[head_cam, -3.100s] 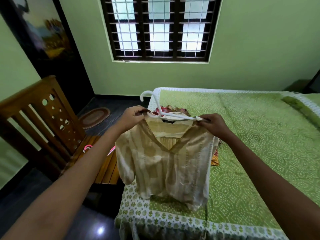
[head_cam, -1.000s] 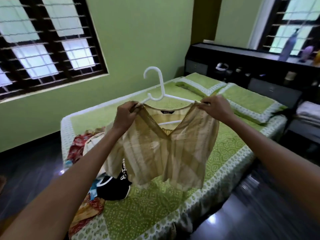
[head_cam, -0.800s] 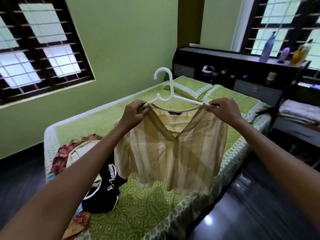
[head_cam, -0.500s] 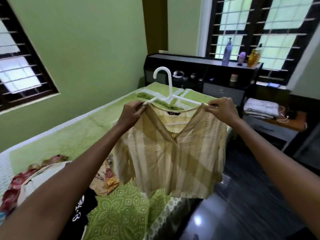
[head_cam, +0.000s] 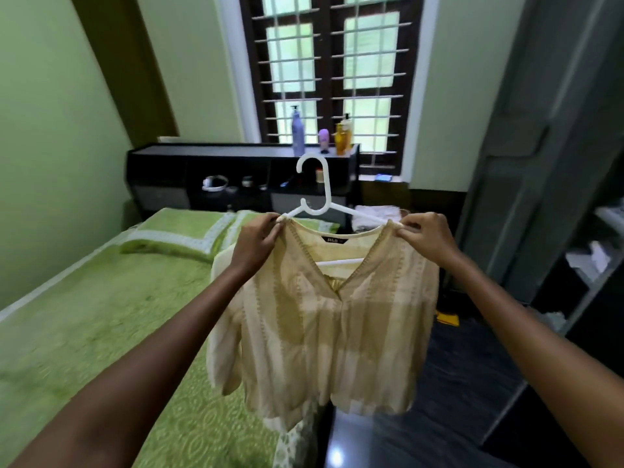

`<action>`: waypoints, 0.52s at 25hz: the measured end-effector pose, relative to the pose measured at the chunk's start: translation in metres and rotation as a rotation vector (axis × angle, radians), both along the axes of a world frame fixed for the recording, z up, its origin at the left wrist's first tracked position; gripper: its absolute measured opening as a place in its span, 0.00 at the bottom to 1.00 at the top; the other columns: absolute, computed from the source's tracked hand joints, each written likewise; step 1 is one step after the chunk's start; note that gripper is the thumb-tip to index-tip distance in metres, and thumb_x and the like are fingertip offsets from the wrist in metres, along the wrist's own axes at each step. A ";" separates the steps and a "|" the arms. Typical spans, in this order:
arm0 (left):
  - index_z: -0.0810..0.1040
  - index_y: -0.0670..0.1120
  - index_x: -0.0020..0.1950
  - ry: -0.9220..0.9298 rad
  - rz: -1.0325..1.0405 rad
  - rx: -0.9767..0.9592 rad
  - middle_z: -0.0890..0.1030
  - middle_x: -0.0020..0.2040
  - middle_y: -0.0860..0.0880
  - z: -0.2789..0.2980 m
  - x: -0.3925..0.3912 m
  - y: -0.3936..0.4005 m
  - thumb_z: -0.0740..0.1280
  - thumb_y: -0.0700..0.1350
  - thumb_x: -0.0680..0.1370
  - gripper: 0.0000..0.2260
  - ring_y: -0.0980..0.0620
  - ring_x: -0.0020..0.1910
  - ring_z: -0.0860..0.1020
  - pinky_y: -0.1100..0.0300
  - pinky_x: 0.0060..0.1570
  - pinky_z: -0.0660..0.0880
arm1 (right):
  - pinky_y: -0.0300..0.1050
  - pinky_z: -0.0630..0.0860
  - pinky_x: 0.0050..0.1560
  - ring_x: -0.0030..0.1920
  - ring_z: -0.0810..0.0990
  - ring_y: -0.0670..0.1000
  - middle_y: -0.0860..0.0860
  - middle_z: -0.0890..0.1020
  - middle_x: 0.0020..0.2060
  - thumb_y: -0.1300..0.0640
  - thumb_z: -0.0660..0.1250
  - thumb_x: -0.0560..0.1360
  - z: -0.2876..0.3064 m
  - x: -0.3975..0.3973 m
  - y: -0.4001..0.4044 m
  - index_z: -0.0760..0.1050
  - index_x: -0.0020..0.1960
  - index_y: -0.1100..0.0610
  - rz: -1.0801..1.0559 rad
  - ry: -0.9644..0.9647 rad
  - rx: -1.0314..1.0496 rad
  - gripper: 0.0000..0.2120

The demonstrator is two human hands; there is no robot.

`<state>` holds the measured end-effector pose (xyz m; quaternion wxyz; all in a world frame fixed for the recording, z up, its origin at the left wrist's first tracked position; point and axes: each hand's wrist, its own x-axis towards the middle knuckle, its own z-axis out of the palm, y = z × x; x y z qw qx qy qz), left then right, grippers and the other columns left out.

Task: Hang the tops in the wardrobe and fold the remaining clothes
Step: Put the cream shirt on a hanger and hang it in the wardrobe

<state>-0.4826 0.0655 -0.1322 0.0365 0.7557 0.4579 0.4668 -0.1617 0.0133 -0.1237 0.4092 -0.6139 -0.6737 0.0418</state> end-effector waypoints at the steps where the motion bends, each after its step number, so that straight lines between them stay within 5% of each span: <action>1: 0.79 0.37 0.51 -0.012 -0.054 -0.006 0.81 0.45 0.41 -0.002 0.019 0.024 0.66 0.39 0.77 0.07 0.47 0.44 0.78 0.63 0.42 0.68 | 0.42 0.71 0.37 0.37 0.80 0.56 0.59 0.83 0.36 0.61 0.73 0.70 -0.001 0.016 0.012 0.82 0.42 0.65 -0.043 -0.003 -0.007 0.06; 4: 0.79 0.37 0.50 -0.048 -0.225 -0.055 0.81 0.44 0.43 -0.001 0.075 0.096 0.67 0.39 0.77 0.06 0.48 0.43 0.78 0.62 0.43 0.70 | 0.26 0.67 0.33 0.36 0.77 0.49 0.57 0.83 0.37 0.63 0.73 0.69 0.009 0.061 0.043 0.83 0.45 0.64 -0.188 0.004 -0.027 0.05; 10: 0.80 0.35 0.52 -0.050 -0.477 -0.100 0.80 0.44 0.46 0.004 0.180 0.202 0.67 0.39 0.77 0.08 0.54 0.43 0.76 0.69 0.43 0.66 | 0.37 0.67 0.35 0.36 0.78 0.51 0.57 0.83 0.35 0.62 0.72 0.70 0.019 0.133 0.072 0.83 0.43 0.62 -0.425 0.031 -0.026 0.04; 13: 0.80 0.34 0.53 -0.032 -0.616 -0.088 0.77 0.39 0.43 0.001 0.227 0.241 0.66 0.37 0.77 0.08 0.66 0.38 0.73 0.73 0.40 0.66 | 0.29 0.67 0.35 0.38 0.78 0.50 0.58 0.84 0.38 0.63 0.73 0.69 0.015 0.166 0.082 0.83 0.45 0.64 -0.492 0.056 -0.006 0.05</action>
